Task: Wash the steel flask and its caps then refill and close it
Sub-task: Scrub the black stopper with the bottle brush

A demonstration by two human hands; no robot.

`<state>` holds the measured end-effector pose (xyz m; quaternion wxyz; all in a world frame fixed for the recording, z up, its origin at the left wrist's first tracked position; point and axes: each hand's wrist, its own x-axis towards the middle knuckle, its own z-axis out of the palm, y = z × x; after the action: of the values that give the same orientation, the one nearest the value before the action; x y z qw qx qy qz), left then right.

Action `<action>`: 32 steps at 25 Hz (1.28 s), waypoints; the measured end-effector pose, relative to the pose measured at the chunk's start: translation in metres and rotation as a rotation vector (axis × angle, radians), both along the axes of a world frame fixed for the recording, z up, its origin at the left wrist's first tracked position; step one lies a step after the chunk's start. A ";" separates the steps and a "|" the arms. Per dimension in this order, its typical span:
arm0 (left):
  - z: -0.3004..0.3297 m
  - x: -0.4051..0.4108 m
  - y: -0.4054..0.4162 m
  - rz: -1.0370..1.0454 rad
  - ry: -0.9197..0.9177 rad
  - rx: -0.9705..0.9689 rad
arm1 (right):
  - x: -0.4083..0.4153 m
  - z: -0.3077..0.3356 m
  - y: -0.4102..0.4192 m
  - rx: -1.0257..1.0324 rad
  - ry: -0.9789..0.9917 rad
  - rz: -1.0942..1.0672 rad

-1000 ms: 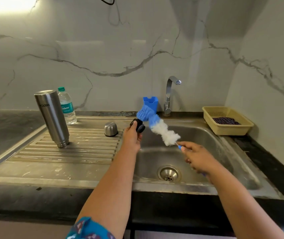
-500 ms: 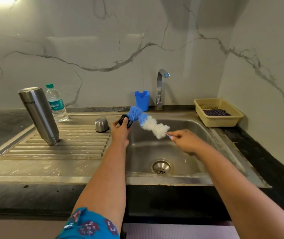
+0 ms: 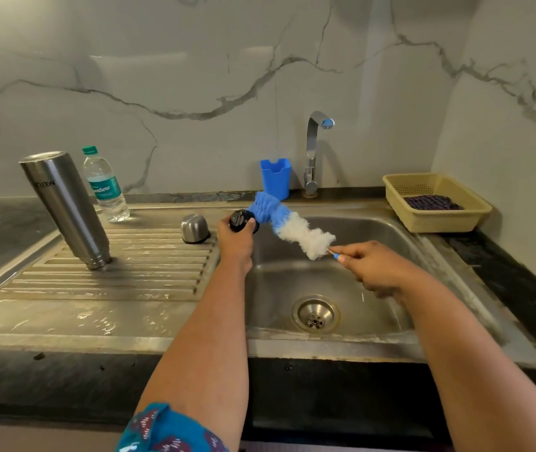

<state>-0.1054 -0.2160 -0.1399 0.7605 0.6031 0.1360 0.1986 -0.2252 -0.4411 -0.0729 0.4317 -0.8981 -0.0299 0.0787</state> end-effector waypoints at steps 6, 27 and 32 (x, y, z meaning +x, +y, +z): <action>0.005 -0.007 0.008 -0.010 -0.011 -0.161 | 0.002 -0.008 0.005 0.070 0.088 0.041; 0.004 -0.011 0.000 -0.002 0.059 0.151 | 0.004 -0.007 -0.002 0.156 0.077 -0.009; 0.015 -0.017 -0.001 0.101 -0.008 0.191 | 0.003 -0.006 -0.004 0.143 0.050 -0.003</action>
<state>-0.1224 -0.2170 -0.1245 0.6890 0.6644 0.1435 0.2513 -0.2222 -0.4450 -0.0791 0.4956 -0.8626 -0.0233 0.0983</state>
